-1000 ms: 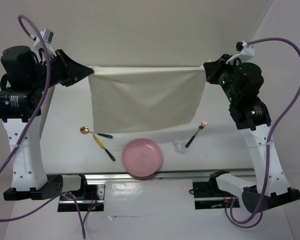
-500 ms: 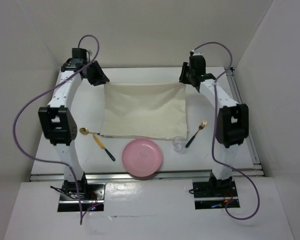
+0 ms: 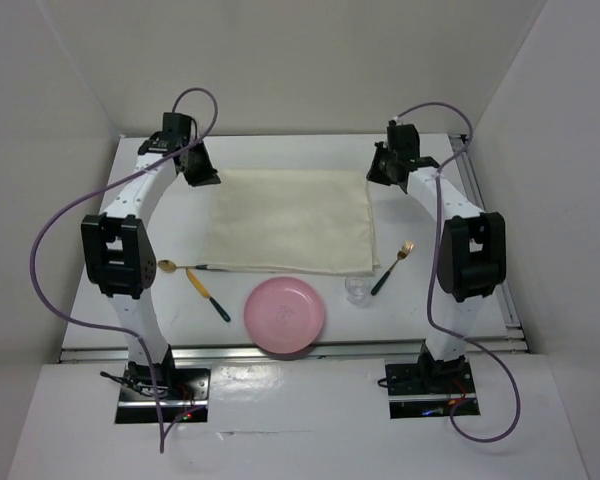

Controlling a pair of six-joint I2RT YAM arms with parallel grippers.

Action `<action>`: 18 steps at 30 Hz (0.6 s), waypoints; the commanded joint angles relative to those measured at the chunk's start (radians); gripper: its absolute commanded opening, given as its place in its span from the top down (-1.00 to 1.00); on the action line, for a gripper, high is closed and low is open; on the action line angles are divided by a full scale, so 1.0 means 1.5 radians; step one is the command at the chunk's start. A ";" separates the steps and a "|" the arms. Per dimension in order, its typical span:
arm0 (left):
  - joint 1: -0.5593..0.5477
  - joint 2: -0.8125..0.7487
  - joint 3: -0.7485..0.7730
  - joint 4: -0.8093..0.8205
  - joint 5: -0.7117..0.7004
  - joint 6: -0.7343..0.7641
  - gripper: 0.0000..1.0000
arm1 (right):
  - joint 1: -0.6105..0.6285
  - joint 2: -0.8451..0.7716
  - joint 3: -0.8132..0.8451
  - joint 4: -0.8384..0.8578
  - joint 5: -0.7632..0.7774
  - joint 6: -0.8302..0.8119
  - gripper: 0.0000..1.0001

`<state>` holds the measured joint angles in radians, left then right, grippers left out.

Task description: Set the dinner table for one person

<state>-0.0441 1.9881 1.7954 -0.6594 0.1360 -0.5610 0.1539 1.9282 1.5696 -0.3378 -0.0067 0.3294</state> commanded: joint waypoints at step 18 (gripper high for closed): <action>-0.057 0.096 -0.144 0.088 -0.021 -0.005 1.00 | 0.033 0.039 -0.152 0.005 -0.014 0.069 1.00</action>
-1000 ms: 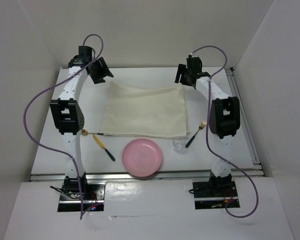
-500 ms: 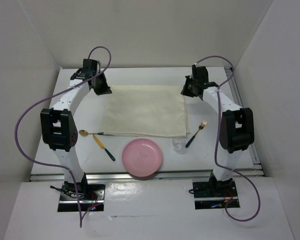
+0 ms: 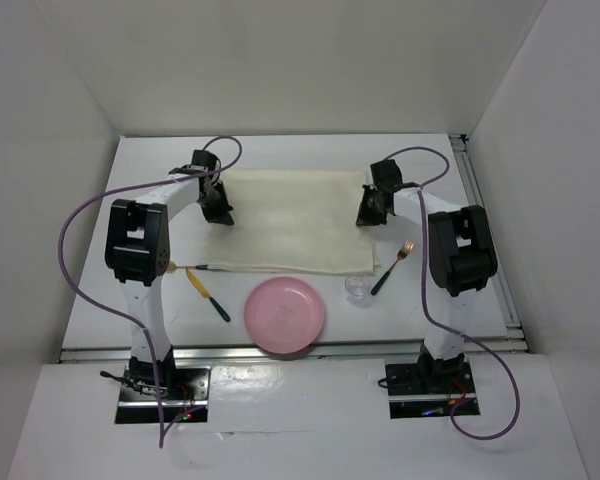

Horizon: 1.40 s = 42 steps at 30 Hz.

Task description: Set the dinner table for one person

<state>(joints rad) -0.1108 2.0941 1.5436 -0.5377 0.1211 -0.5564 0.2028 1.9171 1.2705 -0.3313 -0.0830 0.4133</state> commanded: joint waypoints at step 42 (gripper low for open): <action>-0.059 -0.343 -0.016 -0.082 -0.106 -0.011 -0.93 | 0.118 -0.528 -0.328 -0.239 -0.002 0.166 -0.50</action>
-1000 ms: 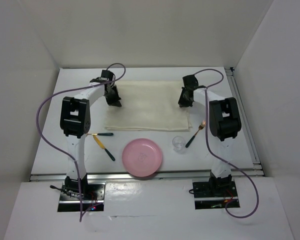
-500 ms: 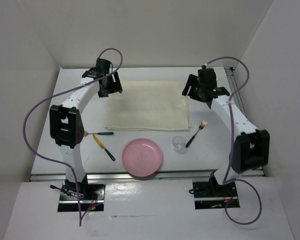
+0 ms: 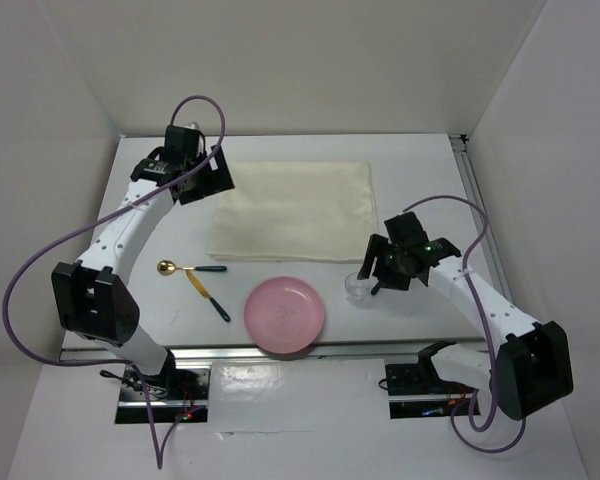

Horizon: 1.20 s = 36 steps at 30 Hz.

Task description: Set the dinner table for one person

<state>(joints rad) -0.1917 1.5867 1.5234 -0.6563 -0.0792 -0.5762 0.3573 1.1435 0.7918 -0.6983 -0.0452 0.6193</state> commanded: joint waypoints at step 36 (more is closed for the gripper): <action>-0.040 -0.001 -0.057 -0.135 -0.028 -0.042 -1.00 | -0.070 0.644 0.798 -0.013 0.177 -0.120 1.00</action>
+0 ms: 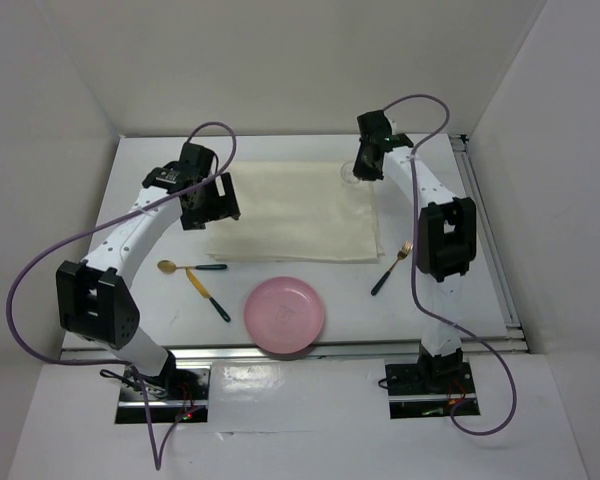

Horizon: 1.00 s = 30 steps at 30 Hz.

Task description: Set the dinner table for one person

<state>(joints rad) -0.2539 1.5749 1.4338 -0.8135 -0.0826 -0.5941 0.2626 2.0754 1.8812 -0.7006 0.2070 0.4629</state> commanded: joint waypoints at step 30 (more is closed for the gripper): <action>0.084 -0.110 -0.326 0.022 -0.045 -0.207 -0.83 | -0.033 0.004 0.104 0.045 -0.069 -0.051 -1.00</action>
<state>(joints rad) -0.1432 1.4158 0.9543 -0.8345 -0.1711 -0.8597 0.2161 2.2486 2.0521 -0.7025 0.1238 0.4046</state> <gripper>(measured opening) 0.925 0.996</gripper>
